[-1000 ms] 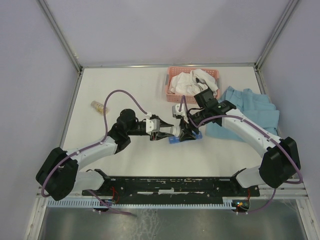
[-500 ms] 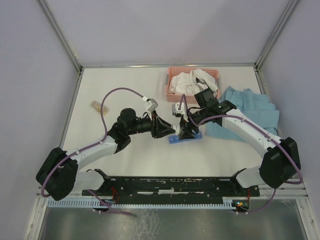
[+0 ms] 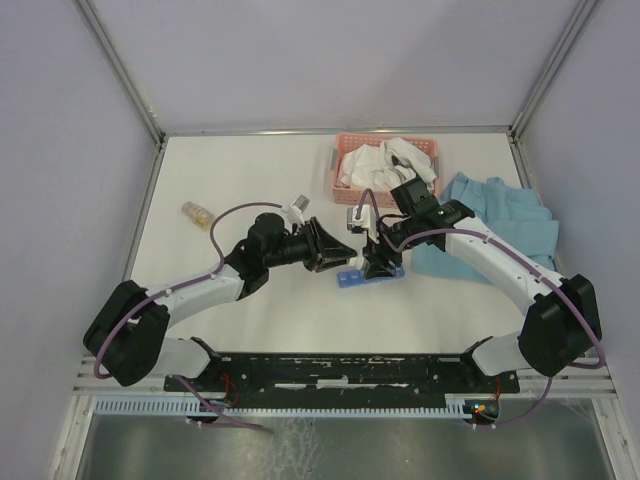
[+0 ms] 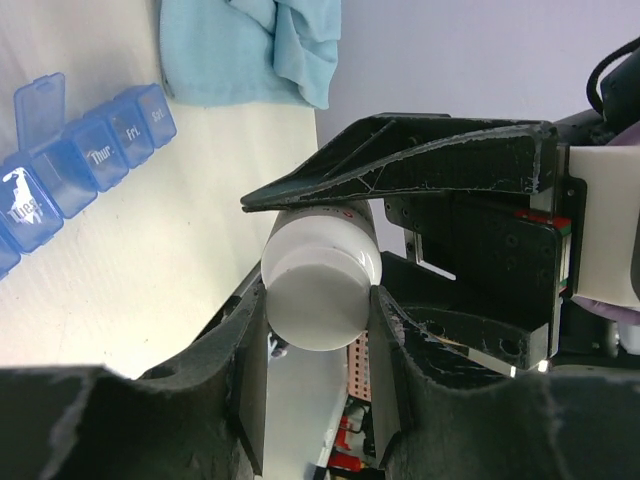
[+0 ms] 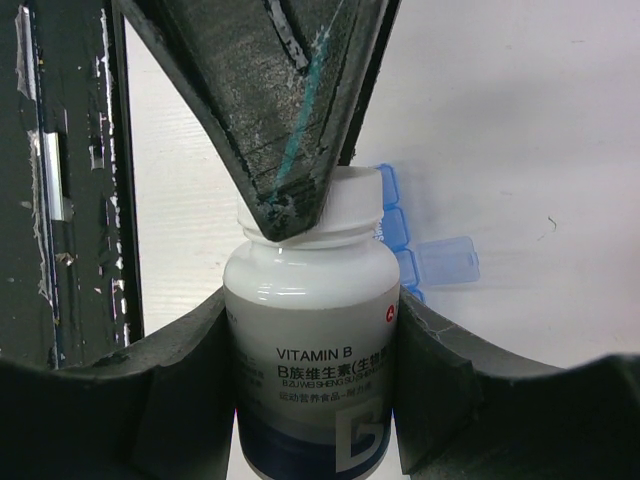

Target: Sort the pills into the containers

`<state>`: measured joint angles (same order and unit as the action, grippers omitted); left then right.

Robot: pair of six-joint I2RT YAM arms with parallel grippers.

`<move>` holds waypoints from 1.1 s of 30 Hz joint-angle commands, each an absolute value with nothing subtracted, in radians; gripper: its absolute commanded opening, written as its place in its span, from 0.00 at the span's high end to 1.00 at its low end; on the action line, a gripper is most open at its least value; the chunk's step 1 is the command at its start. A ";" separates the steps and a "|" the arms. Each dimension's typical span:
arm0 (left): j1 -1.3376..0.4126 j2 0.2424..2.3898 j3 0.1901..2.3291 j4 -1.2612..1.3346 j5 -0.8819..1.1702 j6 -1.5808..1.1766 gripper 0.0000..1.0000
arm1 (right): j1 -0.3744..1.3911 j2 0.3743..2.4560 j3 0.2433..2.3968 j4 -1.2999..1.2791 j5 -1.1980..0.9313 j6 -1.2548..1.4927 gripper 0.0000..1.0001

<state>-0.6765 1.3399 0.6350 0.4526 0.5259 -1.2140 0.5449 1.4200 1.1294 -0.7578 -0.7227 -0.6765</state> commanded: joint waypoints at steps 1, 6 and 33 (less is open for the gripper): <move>-0.705 1.355 0.729 0.516 0.576 -1.344 0.92 | 0.559 1.408 1.154 -0.677 -0.788 -0.667 0.99; -0.706 1.373 0.744 0.528 0.631 -1.336 0.65 | 0.559 1.405 1.154 -0.679 -0.788 -0.670 0.99; -0.672 1.169 0.545 0.378 0.610 -1.125 0.04 | 0.552 1.394 1.152 -0.687 -0.829 -0.678 0.99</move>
